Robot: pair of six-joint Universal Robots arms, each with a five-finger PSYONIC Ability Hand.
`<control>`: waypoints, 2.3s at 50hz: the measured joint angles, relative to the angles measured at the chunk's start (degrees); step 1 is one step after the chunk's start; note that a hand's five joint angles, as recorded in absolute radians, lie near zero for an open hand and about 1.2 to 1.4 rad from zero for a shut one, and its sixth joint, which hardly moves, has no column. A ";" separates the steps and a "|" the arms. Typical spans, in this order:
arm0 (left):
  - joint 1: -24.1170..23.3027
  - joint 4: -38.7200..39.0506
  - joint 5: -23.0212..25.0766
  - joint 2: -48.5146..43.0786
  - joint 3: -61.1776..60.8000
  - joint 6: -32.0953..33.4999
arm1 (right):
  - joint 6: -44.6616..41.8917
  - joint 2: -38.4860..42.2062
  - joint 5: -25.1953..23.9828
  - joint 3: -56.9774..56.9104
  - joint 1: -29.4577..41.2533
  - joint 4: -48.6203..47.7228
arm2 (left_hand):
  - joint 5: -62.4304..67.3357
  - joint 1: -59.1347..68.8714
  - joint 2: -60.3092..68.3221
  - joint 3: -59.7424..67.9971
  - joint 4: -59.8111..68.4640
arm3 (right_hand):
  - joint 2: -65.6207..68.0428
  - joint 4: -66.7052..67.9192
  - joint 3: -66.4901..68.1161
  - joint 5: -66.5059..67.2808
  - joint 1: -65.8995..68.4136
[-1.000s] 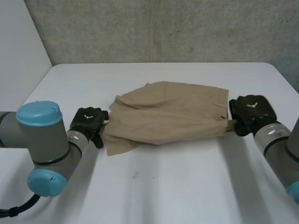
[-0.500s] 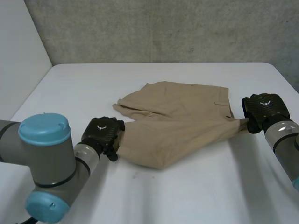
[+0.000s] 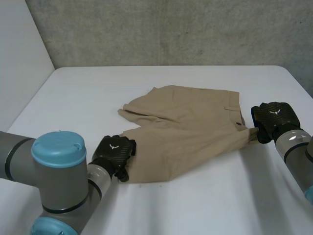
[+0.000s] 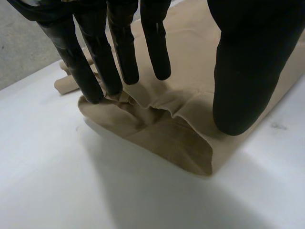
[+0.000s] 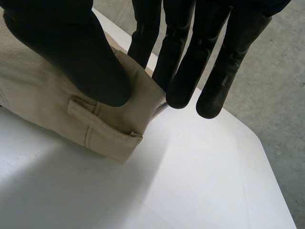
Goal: Fold the shorts.
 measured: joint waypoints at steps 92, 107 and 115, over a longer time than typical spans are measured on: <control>5.80 2.77 0.55 13.14 4.74 5.49 | -16.12 0.48 0.40 -13.72 5.04 20.49 | 32.13 30.59 35.20 34.87 35.27 | 0.00 0.04 0.00 0.76 0.00; 5.69 5.58 0.93 -22.07 38.02 12.57 | -16.23 20.51 6.38 -29.28 5.60 9.71 | 32.13 30.59 35.24 34.89 35.43 | 0.00 0.04 0.00 0.81 0.00; 5.81 10.33 3.16 -29.10 44.37 12.90 | -17.09 24.22 7.41 -30.56 6.99 1.61 | 32.13 30.59 35.23 34.90 35.47 | 0.00 0.04 0.00 0.87 0.00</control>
